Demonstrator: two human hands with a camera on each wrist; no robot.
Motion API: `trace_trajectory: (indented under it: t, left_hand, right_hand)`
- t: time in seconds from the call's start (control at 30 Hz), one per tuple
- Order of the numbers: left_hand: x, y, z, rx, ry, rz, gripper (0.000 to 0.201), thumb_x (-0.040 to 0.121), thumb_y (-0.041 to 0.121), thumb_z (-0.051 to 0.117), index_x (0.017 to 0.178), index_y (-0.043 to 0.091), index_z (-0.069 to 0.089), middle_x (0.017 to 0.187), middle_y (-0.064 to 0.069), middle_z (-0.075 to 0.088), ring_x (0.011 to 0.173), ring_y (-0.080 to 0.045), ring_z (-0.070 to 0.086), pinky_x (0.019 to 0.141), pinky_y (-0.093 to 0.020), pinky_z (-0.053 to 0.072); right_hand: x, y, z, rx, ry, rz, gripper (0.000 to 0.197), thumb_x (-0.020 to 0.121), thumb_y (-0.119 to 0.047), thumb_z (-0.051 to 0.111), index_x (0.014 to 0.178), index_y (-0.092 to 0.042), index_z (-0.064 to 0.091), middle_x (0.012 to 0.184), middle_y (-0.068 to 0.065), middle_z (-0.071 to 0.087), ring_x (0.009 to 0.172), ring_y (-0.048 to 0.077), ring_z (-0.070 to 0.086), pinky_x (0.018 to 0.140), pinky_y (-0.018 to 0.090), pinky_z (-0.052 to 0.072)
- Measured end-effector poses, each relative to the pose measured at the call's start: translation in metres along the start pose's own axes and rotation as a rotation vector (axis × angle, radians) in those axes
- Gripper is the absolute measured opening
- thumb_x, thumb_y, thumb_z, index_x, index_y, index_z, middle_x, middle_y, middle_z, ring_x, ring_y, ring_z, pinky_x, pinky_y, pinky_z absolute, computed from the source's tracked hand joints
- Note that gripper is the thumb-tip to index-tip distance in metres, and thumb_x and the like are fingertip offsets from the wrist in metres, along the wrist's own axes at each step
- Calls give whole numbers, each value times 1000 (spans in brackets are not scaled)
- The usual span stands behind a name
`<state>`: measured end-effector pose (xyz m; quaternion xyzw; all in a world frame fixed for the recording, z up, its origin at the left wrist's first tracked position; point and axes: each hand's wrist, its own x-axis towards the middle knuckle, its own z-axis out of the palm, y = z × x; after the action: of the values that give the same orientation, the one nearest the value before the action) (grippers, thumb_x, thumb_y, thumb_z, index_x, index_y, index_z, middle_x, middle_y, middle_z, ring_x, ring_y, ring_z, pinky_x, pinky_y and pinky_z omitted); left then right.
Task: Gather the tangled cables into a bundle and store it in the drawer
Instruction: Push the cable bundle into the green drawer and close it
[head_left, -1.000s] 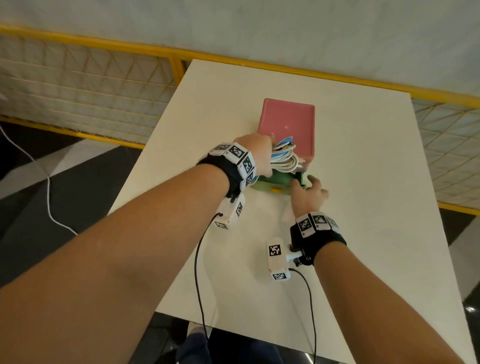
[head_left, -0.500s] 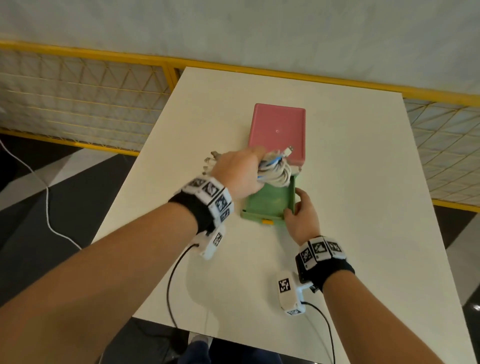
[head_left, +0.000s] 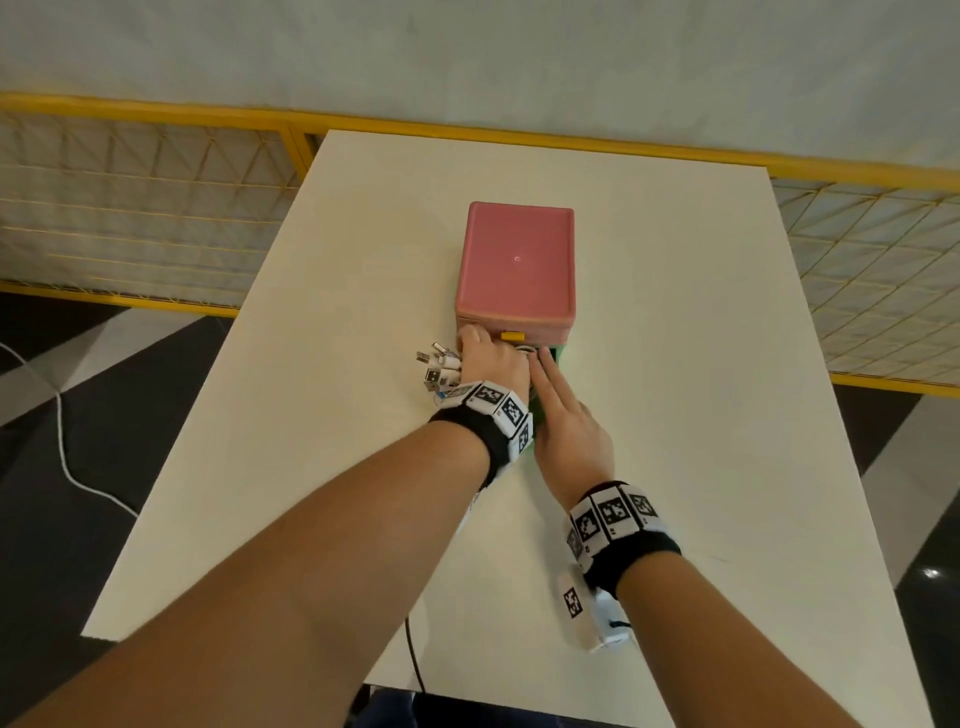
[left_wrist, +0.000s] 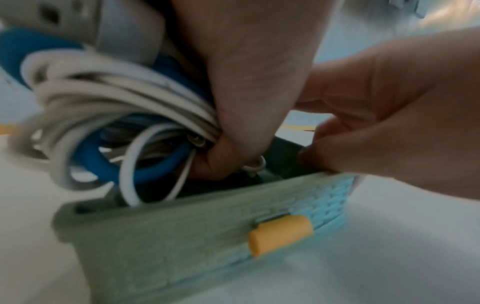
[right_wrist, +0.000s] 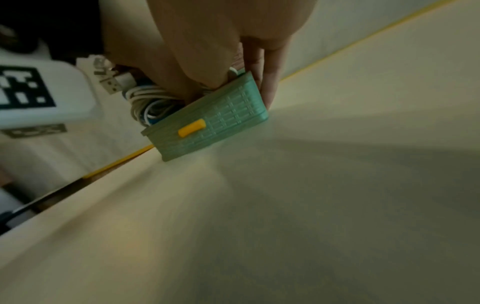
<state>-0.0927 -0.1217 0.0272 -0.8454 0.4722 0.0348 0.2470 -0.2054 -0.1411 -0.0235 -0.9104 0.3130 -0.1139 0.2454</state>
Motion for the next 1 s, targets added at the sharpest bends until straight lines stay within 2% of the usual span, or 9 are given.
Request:
trace_trajectory:
  t: [0.2,0.3,0.37,0.53,0.63,0.73,0.8,0.9,1.0]
  left_hand:
    - [9,-13,-9,3,-146,140,22,97,27,46,113,20,60,112,-1,61,114,-29,50,100,-40,36]
    - [5,-20,-13,-53,-87,253,14,95,22,49,103,18,60,89,3,59,91,-22,59,79,-30,46]
    - [-2,-18,-8,-56,-33,270,11,95,16,49,99,18,60,94,1,63,91,-22,63,75,-30,48]
    - [-1,1,0,-41,-17,176,27,99,6,38,114,10,61,114,-7,63,104,-28,62,87,-39,51]
    - [2,-4,-2,-119,-10,175,21,98,11,43,96,16,63,102,-2,65,99,-25,63,74,-32,45]
    - [-1,-20,-6,-199,-23,200,20,90,37,56,76,23,55,76,6,58,82,-18,62,67,-28,39]
    - [-6,-18,-3,-193,-4,194,17,91,39,56,86,23,58,85,4,61,83,-19,60,69,-28,39]
    - [-11,-2,8,-189,-14,79,27,97,23,46,112,7,60,110,-9,62,102,-26,57,70,-31,36]
    - [-12,9,15,-193,-52,18,32,99,15,37,120,-2,55,118,-18,58,108,-31,53,75,-33,43]
  right_hand:
    - [6,-2,-9,-70,-98,53,63,90,-8,47,148,-23,27,156,-5,26,121,25,53,91,37,51]
    - [7,-2,-11,-91,-146,81,61,89,-6,44,147,-19,30,154,-2,30,119,28,54,95,36,47]
    - [8,-3,-13,-112,-181,80,64,88,-5,44,149,-18,26,157,-2,24,113,30,56,92,36,47]
    - [14,-3,-9,-194,-241,33,72,89,-11,47,151,-20,11,160,-5,4,91,29,62,72,33,48]
    - [19,-5,-8,-258,-281,55,71,91,-12,46,151,-16,9,161,-2,5,97,31,61,73,34,48]
    - [24,-10,-14,-257,-356,102,72,91,-8,43,151,-14,5,161,0,2,106,33,59,81,39,50]
    - [27,-11,-17,-267,-390,110,73,90,-8,43,151,-13,4,161,3,1,108,34,59,84,40,49]
    - [28,-11,-18,-292,-415,92,74,88,-4,41,151,-9,3,160,8,0,106,36,59,87,39,47]
    - [23,-10,-14,-288,-393,60,74,88,-3,42,151,-8,3,160,10,2,103,35,59,86,39,47]
